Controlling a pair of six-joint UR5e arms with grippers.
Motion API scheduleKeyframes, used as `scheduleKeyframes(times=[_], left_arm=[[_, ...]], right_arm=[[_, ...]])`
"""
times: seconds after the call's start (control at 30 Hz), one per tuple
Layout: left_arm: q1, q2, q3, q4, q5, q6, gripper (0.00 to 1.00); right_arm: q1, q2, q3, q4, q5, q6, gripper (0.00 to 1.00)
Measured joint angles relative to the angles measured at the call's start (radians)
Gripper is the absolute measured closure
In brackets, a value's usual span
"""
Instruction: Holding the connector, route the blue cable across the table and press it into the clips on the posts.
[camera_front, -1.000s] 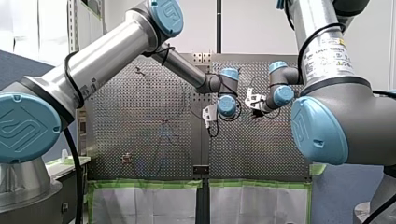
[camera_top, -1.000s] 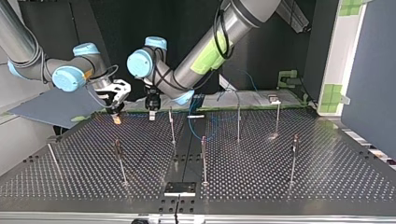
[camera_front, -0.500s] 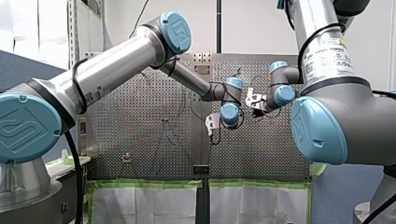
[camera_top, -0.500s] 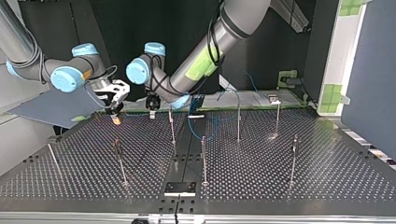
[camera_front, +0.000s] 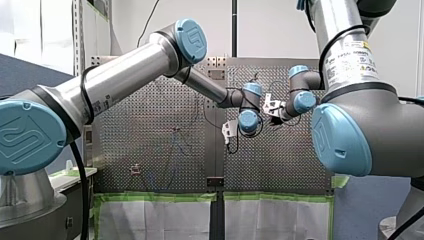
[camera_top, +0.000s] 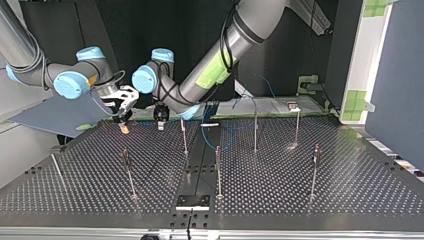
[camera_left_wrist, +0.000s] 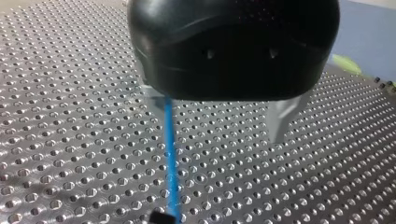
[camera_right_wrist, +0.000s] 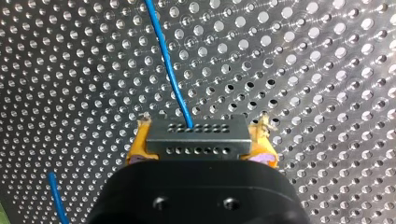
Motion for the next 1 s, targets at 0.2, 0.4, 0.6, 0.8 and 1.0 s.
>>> scheduleKeyframes(times=[0.2,0.4,0.6,0.8,1.0], left_arm=[[-0.005,0.0,0.0,0.0,-0.033,0.016,1.0],[-0.007,0.002,0.006,-0.002,-0.029,0.012,1.0],[-0.012,0.018,0.017,-0.041,-0.053,0.003,1.0],[-0.014,0.057,0.018,-0.079,-0.082,-0.015,1.0],[-0.019,0.109,0.018,-0.096,-0.105,-0.016,1.0]], right_arm=[[0.0,0.0,0.0,0.001,0.0,0.001,1.0],[0.0,0.0,-0.001,0.004,-0.001,0.001,1.0],[0.0,-0.001,-0.018,0.029,-0.002,-0.004,1.0],[-0.002,-0.019,-0.052,0.075,-0.002,-0.008,1.0],[-0.007,-0.069,-0.074,0.109,-0.002,0.006,1.0]])
